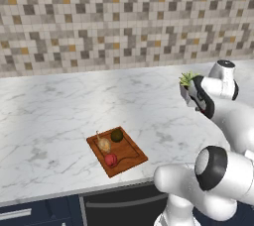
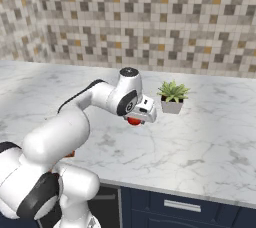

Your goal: Place the avocado, onion, tomato, and bell pepper on the cutting board.

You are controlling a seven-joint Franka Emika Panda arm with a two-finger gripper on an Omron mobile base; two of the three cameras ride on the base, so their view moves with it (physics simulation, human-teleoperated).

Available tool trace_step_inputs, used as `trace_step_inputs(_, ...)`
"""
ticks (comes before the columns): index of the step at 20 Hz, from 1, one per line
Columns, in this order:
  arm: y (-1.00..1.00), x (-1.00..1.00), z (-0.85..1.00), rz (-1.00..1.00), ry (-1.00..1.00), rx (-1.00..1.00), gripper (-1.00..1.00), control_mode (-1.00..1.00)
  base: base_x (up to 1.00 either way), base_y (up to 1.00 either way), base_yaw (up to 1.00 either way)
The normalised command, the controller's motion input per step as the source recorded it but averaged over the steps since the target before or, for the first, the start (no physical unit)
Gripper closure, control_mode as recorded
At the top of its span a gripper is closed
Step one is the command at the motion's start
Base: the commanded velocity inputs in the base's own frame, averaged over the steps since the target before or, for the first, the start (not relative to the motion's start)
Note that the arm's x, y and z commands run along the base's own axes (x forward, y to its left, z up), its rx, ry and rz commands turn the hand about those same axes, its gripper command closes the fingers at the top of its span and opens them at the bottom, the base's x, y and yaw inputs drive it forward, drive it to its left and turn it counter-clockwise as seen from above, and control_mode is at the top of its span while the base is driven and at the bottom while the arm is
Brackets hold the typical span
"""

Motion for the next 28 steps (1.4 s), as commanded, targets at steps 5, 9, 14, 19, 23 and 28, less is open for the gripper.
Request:
trace_step_inputs(5,0.66,-0.50,0.36,0.00,-0.15,0.00,1.00,-1.00,0.00,0.00,0.00)
trace_step_inputs(9,0.58,-0.42,0.27,0.00,-0.13,0.00,1.00,-1.00,0.00,0.00,0.00)
trace_step_inputs(14,0.52,-0.31,0.20,0.00,-0.10,0.00,1.00,-1.00,0.00,0.00,0.00)
trace_step_inputs(19,0.55,-0.18,0.12,0.00,-0.01,0.00,1.00,-1.00,0.00,0.00,0.00)
trace_step_inputs(23,0.54,-0.04,0.07,0.00,0.00,0.00,1.00,-1.00,0.00,0.00,0.00)
trace_step_inputs(28,0.62,0.00,0.03,0.00,0.01,0.00,1.00,-1.00,0.00,0.00,0.00)
